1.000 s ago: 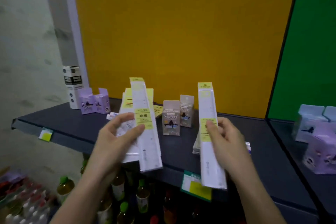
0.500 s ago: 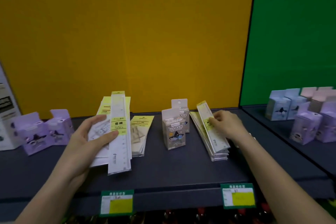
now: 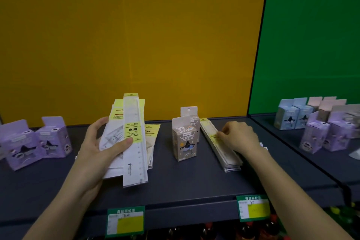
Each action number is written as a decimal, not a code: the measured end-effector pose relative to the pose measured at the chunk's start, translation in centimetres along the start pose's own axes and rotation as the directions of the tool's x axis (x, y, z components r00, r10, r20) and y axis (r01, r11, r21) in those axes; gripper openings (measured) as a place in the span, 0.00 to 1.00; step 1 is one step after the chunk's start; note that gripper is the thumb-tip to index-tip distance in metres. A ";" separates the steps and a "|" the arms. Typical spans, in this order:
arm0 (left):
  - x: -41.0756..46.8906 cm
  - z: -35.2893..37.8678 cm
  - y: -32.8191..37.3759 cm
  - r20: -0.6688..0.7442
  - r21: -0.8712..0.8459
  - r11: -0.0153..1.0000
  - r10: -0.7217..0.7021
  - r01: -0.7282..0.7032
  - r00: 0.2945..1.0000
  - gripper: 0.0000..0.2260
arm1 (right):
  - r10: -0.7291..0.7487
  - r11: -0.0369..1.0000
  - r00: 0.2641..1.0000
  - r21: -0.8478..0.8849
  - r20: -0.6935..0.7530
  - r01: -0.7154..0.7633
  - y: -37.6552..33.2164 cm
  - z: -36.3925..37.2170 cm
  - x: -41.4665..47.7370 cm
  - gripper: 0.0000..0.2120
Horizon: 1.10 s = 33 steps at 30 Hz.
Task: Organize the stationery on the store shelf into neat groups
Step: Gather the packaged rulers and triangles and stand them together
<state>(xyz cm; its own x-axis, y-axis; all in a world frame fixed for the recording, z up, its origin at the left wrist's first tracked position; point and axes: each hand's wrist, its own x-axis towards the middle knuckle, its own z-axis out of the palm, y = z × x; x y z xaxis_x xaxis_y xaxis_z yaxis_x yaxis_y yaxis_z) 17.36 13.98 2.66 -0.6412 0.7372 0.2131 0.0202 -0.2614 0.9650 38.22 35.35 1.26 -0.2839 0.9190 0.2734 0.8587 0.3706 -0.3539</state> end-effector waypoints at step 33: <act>-0.6 -0.2 0.3 -0.095 0.000 1.000 0.024 -0.024 0.995 0.18 | -0.136 0.864 0.989 0.496 0.059 0.089 -0.3 -5.8 -3.9 0.19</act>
<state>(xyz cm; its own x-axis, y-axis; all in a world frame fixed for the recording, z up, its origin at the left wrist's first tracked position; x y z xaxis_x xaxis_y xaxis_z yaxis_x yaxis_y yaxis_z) 17.59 13.29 2.73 -0.7107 0.6679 0.2207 0.0354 -0.2794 0.9595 41.51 30.83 5.48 -0.4227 0.8664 0.2658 0.5052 0.4688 -0.7246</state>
